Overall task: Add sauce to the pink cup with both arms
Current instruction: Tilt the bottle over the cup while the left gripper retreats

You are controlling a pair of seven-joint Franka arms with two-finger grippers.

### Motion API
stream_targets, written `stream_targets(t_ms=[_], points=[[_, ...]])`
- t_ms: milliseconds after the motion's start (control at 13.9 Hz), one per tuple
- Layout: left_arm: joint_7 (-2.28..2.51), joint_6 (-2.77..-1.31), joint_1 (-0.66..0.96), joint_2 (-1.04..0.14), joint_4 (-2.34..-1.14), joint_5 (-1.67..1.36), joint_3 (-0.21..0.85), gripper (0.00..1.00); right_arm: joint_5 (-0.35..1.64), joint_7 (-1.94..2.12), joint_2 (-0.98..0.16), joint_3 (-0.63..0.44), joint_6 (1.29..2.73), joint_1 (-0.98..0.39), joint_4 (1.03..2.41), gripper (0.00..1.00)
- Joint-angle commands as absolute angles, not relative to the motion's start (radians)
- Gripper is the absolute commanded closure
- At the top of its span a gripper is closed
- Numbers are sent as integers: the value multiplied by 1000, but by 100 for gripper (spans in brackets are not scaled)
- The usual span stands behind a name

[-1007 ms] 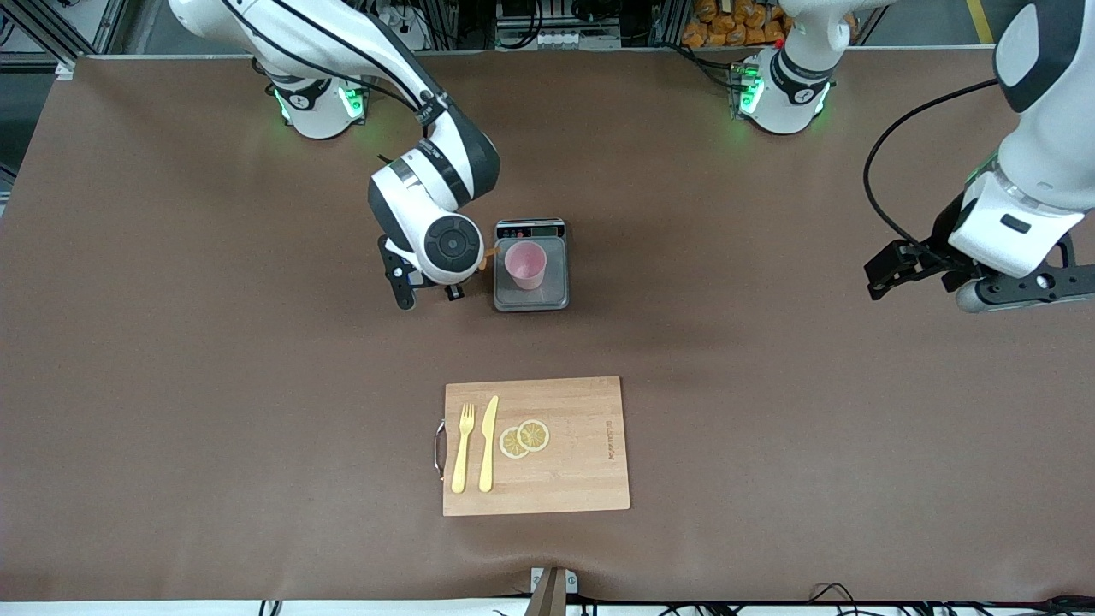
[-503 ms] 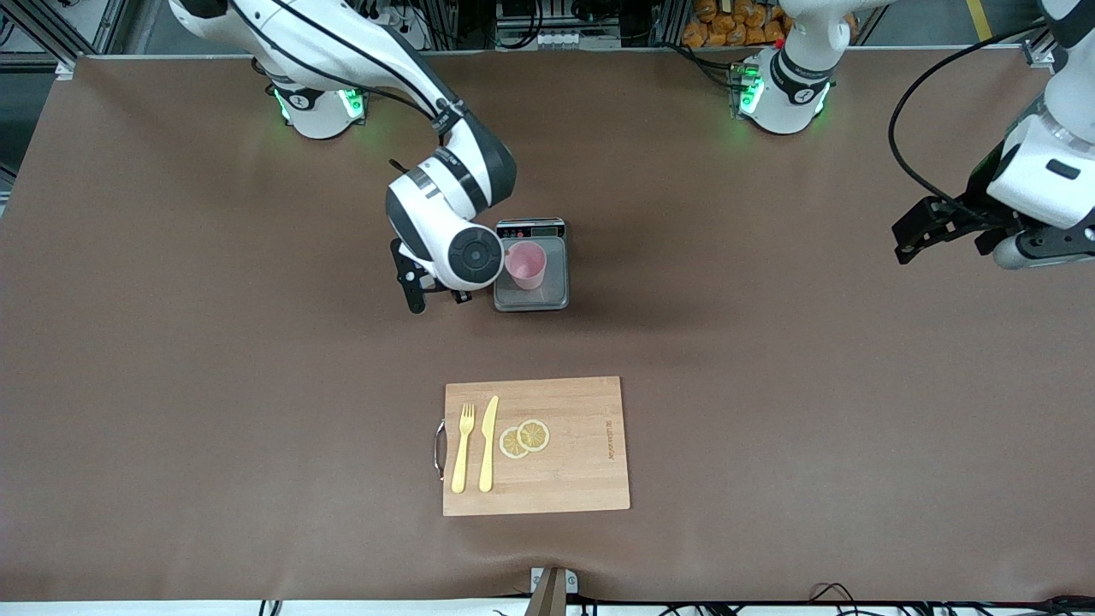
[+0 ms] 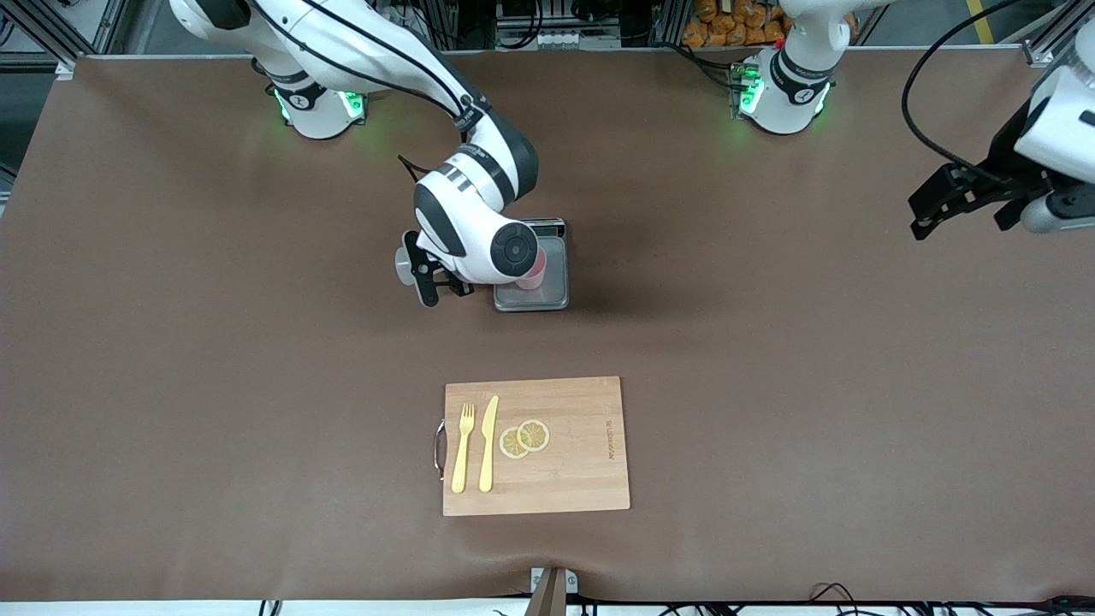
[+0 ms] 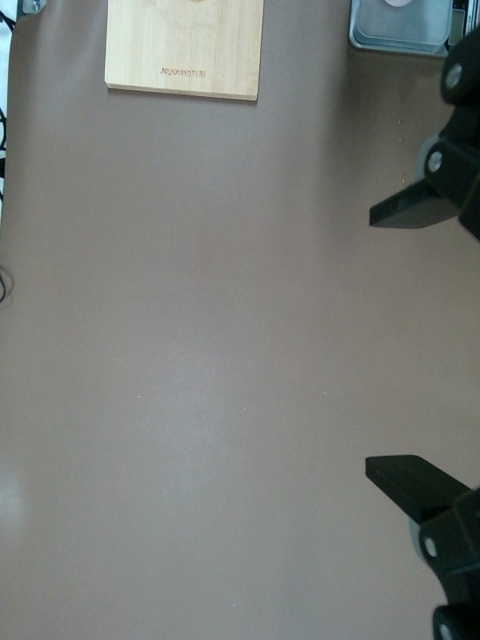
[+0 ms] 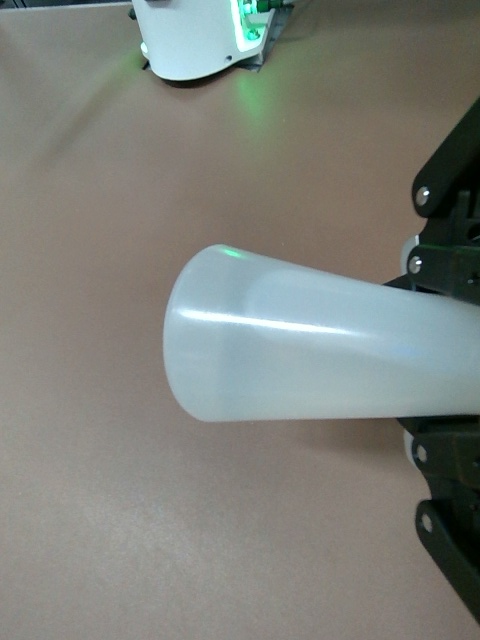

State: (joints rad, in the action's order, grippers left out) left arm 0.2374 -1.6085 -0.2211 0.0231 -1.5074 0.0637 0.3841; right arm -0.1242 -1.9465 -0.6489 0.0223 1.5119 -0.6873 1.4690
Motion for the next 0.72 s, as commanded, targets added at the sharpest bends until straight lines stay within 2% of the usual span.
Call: stream_targets(t_ms=[0,647], points=[[169,-1592,-230,61,-1512,40,353,0,-147,-1965,-676,21,1456,-689,1399,67],[146,-1588,-233,64,-1513,31,339,0,-127,-1924,-680,26,1457,-634,1384,64]])
